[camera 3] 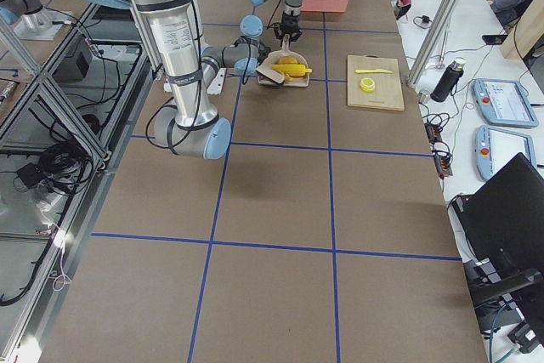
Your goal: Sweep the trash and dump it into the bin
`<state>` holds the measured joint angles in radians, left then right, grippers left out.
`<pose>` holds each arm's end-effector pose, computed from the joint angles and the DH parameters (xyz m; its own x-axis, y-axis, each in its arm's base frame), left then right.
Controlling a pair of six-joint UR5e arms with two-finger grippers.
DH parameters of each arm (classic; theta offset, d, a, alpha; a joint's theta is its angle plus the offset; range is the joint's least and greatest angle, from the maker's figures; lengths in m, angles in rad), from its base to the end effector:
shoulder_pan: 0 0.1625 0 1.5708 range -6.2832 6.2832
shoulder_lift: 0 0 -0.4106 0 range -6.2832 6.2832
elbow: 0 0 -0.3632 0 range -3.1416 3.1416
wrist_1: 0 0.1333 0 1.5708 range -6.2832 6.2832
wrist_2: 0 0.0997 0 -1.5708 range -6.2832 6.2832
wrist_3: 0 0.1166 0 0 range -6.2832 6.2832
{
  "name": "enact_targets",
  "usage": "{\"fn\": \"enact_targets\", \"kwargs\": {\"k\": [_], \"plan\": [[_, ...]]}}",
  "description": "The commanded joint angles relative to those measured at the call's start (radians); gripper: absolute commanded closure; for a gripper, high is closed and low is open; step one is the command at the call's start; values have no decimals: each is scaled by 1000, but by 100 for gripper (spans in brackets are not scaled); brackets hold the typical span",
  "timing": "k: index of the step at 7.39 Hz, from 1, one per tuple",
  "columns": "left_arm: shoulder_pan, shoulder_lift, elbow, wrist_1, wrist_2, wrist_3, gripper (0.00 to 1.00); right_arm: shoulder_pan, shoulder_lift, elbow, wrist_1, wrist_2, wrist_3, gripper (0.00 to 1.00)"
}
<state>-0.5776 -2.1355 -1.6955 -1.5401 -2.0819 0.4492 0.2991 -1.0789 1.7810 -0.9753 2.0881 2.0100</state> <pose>0.4954 -0.4139 0.2977 -0.0846 0.9930 -0.0826 -0.6947 0.0006 0.7193 -0.5470 -0.2478 0.2212 0.3180 0.4848 0.8148 0.0704 0.8449 -0.5302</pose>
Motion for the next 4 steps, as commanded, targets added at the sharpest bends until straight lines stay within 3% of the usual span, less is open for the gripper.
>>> {"fn": "enact_targets", "kwargs": {"k": [1,4], "plan": [[-1,0,-1,-2,-1,0,100,0,14,-9,0,1,-19,100],[-5,2,-6,-44,2,-9,100,9,8,3,-8,13,-11,100]]}}
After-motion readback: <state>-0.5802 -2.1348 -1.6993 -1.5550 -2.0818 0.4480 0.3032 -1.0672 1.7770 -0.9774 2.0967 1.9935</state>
